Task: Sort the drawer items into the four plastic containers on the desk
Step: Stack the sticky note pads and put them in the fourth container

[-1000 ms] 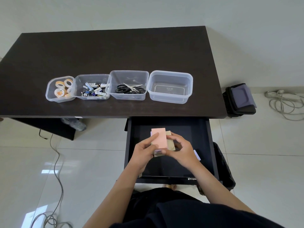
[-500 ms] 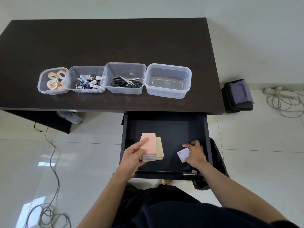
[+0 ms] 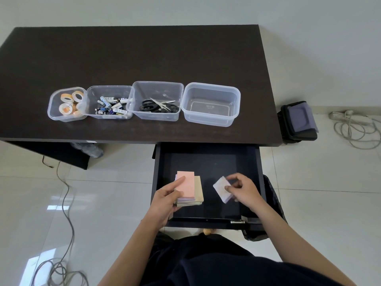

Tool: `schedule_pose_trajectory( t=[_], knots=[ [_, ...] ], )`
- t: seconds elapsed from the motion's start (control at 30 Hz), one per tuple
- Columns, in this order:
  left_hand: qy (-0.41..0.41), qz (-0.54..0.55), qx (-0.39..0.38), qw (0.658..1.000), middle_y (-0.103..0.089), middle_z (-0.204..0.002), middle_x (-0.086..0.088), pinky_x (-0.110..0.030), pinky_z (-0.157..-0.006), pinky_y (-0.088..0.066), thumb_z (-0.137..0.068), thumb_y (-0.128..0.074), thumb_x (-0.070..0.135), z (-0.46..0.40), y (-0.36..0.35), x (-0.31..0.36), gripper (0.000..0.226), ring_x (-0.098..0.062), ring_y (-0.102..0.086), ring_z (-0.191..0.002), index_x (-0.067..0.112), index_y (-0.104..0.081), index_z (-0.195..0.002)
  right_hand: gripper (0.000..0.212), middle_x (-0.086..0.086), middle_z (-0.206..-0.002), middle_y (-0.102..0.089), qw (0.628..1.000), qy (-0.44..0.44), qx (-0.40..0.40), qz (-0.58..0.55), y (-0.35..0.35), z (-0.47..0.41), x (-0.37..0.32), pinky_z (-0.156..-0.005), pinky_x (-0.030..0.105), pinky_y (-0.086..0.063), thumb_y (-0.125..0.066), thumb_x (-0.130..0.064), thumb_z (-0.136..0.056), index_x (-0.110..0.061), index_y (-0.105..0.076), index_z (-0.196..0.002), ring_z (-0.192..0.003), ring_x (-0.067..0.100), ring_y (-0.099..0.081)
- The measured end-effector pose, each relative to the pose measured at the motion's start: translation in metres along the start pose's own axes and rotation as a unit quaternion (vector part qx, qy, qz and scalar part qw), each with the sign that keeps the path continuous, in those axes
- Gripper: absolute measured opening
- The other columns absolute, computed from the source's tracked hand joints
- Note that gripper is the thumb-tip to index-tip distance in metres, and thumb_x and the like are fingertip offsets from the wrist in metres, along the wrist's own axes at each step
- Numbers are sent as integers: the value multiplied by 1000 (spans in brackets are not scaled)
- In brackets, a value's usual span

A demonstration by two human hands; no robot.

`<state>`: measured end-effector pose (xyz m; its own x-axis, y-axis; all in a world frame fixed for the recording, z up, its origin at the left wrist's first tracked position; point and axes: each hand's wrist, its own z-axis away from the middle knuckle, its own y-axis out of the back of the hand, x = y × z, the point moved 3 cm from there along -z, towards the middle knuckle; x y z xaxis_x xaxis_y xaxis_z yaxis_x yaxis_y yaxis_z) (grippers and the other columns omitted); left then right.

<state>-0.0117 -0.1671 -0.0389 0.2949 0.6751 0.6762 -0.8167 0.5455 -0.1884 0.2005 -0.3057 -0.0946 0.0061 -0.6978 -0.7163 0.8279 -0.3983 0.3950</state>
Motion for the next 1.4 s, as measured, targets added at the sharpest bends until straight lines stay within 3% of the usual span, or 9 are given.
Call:
schedule_pose_trajectory(
  t=[0.13,0.27,0.43,0.6,0.77,0.97,1.1,1.2,1.4],
  knots=[
    [-2,-19,-16,1000,-58,-121,-6,-32,-79,-55,-92,-52,-1,-5,-9,4,40,-23,-59,-108,32,-69,-107,28,9,-86,-61,984,20,-5,-175,6,25,-45,-66,34,-60,-60,-4,-88,-24,-64,-107,-73,21,-67],
    [-16,-29,-32,999,-62,-116,-4,-30,-75,-55,-91,-51,-3,-10,-20,12,43,-18,-64,-97,34,-68,-106,19,5,-90,-61,971,59,-15,-231,9,36,-77,-75,35,-60,-62,-4,-88,-16,-69,-100,-87,21,-67],
    [-35,-32,-35,998,-62,-118,-4,-31,-75,-54,-91,-52,-3,-14,-24,22,44,-18,-62,-97,34,-69,-105,56,-1,-112,-59,980,155,-42,-121,12,35,-96,-86,16,-51,-74,0,-76,-21,-55,-125,-106,10,-61],
    [-46,-21,-40,998,-61,-117,-4,-31,-78,-55,-91,-51,-3,-15,-25,27,43,-19,-61,-98,32,-68,-109,26,-2,-80,-55,957,269,87,-56,13,39,-115,-66,12,-43,-68,-6,-84,-24,-70,-103,-67,6,-52],
    [-55,-20,-41,997,-63,-117,-3,-30,-77,-55,-91,-51,-2,-13,-24,30,43,-19,-61,-98,33,-68,-109,14,-4,-81,-41,931,325,154,66,9,39,-126,-73,11,-37,-72,-21,-82,-17,-73,-96,-80,13,-45],
    [-69,-10,-72,995,-67,-118,-2,-31,-78,-54,-88,-58,-2,-10,-23,32,48,-17,-64,-96,34,-63,-119,15,-3,-88,-68,964,236,89,-88,-8,40,-127,-66,32,-55,-68,-25,-86,-21,-65,-101,-82,15,-65],
    [-83,-2,-83,993,-70,-109,-1,-28,-72,-53,-86,-60,-2,-7,-24,30,51,-16,-67,-90,30,-60,-126,29,-4,-84,-66,981,151,96,-71,-22,37,-115,-66,30,-56,-70,-25,-83,-18,-63,-110,-81,16,-65],
    [-85,20,-93,992,-68,-111,-2,-32,-79,-54,-89,-57,-1,-5,-22,28,50,-20,-64,-96,31,-57,-127,38,1,-74,-65,985,123,107,-61,-26,38,-104,-65,40,-60,-70,-29,-83,-17,-60,-118,-68,18,-67],
    [-85,11,-116,990,-64,-124,-4,-37,-88,-54,-89,-57,1,0,-23,30,48,-21,-64,-103,36,-58,-123,44,-1,-69,-60,985,135,106,-21,-27,41,-99,-57,19,-45,-65,-37,-86,-19,-56,-125,-64,12,-57]
  ],
)
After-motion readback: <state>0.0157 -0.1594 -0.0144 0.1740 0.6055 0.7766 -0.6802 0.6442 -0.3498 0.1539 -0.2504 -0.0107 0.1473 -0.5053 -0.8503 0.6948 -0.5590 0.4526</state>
